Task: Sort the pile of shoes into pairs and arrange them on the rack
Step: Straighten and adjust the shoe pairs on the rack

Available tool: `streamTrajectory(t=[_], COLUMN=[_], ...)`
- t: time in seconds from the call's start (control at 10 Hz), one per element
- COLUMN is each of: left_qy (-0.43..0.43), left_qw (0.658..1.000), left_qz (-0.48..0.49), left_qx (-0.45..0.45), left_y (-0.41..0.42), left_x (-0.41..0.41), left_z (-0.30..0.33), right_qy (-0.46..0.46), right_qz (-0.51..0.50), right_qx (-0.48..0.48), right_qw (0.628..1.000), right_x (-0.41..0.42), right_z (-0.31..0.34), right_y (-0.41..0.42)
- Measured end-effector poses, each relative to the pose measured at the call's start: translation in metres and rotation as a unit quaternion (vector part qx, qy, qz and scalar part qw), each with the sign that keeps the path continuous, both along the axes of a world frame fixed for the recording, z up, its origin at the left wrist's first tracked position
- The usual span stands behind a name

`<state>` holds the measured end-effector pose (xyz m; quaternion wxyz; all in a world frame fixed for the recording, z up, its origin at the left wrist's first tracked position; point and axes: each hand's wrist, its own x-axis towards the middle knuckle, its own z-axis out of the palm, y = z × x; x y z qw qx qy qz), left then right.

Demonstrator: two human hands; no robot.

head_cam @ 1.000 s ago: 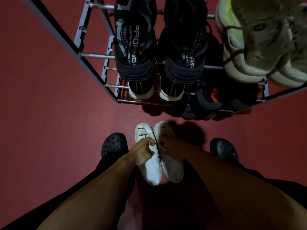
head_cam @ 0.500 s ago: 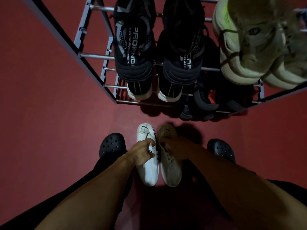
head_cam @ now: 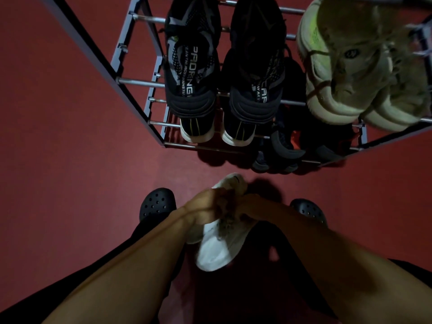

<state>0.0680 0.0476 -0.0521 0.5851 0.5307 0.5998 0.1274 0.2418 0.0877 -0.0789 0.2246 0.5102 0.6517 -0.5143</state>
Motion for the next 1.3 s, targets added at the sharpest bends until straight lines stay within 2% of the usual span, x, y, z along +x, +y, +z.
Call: streamTrajectory(t=[0.1,0.2,0.3,0.4,0.5,0.6,0.7,0.8,0.9,1.0,1.1,1.2,1.3], left_qy=[0.041,-0.005,-0.04,-0.016,0.143,0.179,0.16,0.015,-0.068,-0.097,-0.147,-0.117,-0.038], left_qw=[0.99,0.958,0.933,0.93,0.92,0.894,0.87,0.855,0.872,0.874,0.866,0.871,0.898], left_qz=[0.132,0.287,0.358,0.367,0.365,0.408,0.453,0.493,0.462,0.457,0.459,0.456,0.397], left_qx=[0.022,0.013,-0.022,-0.03,-0.001,-0.048,-0.107,-0.159,-0.144,-0.135,-0.133,-0.14,-0.186], left_y=[0.008,0.015,0.017,0.006,-0.008,-0.026,-0.043,-0.053,-0.049,-0.04,-0.042,-0.056,-0.072], left_x=[-0.007,-0.02,-0.026,-0.03,-0.029,-0.026,-0.018,-0.014,-0.013,-0.016,-0.022,-0.027,-0.022], left_z=[-0.006,-0.01,-0.017,-0.025,-0.033,-0.034,-0.038,-0.042,-0.041,-0.04,-0.041,-0.051,-0.061], right_qy=[0.027,0.077,0.115,0.185,0.25,0.299,0.323,0.323,0.329,0.336,0.26,0.158,-0.022], right_qz=[-0.328,-0.47,-0.559,-0.643,-0.684,-0.702,-0.728,-0.753,-0.768,-0.74,-0.633,-0.597,-0.513], right_qx=[-0.117,-0.18,-0.228,-0.252,-0.27,-0.302,-0.31,-0.307,-0.317,-0.317,-0.319,-0.231,0.002], right_qw=[0.937,0.86,0.789,0.699,0.629,0.572,0.519,0.483,0.45,0.489,0.655,0.752,0.858], right_x=[-0.001,-0.002,0.0,-0.003,-0.012,-0.021,-0.027,-0.032,-0.038,-0.04,-0.035,-0.021,-0.005], right_z=[0.004,-0.003,0.005,0.013,0.015,0.012,0.008,0.007,0.012,0.021,0.023,0.022,0.008], right_y=[-0.018,-0.034,-0.051,-0.064,-0.072,-0.075,-0.084,-0.095,-0.093,-0.083,-0.078,-0.067,-0.059])
